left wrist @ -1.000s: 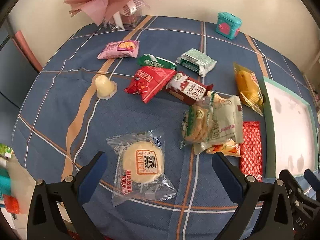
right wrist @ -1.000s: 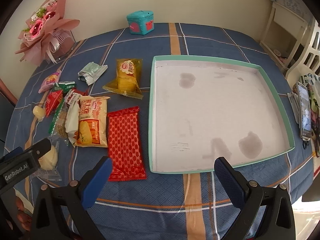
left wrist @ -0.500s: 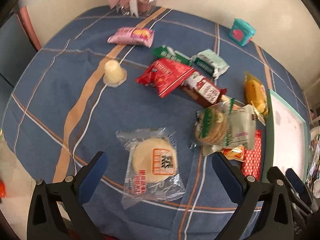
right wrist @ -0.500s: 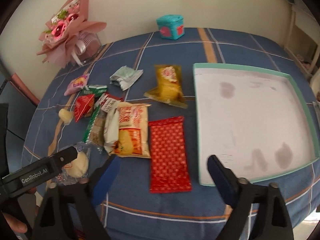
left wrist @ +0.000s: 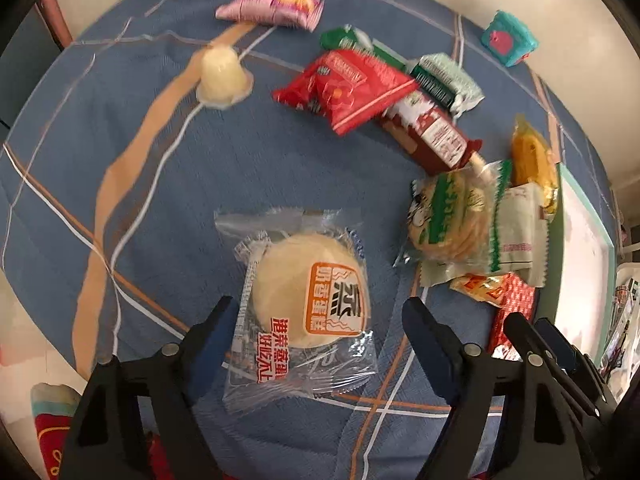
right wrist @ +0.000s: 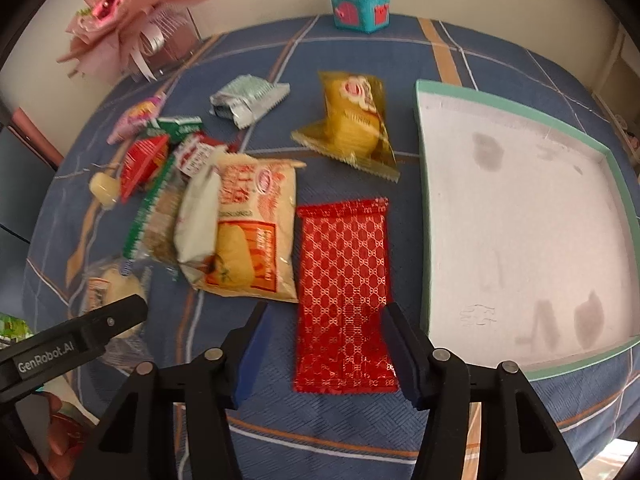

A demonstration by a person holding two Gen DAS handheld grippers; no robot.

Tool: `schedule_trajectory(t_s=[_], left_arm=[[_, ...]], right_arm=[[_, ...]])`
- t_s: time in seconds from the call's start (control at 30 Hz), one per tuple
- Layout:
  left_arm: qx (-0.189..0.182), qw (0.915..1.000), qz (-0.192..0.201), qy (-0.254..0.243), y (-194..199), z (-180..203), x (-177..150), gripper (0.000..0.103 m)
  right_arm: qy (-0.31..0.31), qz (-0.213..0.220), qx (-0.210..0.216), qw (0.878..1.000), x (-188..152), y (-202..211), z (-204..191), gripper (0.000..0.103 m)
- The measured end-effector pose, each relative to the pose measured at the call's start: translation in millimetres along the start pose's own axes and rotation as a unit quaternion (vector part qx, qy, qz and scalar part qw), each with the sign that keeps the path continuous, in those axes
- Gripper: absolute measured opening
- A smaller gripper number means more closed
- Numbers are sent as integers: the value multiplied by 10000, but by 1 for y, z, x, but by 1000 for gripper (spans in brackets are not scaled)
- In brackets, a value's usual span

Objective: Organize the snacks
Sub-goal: 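Close left tool on the wrapped bun while right tool closes on the red wafer packet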

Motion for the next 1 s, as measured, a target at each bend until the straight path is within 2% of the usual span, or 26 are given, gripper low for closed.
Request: schedule_trajectory(t_s=[0.27,0.67,0.87,0.93,1.0], left_arm=[[77,9999,-140,52,-16,-4,0,70],[120,9999,-64,46,-30,2,3,70],[154,9999,-24,54,-30,3,5,70],[170,9998,-14,41,-31,5,5,70],[173,9998,9,82,-30,5,5,64]], right_arm=[[61,-243,-216,9995,2,-14,1,56],[397,-390,-528,9971,1,-27,-13,55],[385,-343,-509,9974,0,-32,-15,55],[397,-353,-528,9972,0,-32,-12,53],[407,-361,-570,9969,1,-31,-12,48]])
Point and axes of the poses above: each gripper's, at about its wrist camera, not at the fingertips, and y roughly against the way its jaws point, z to its right, x to its top, the point moved 1 cm from there along -y, roughly the way its jaws point, and after that the axes turned 14 degrees about y, right-handed, at the moved point
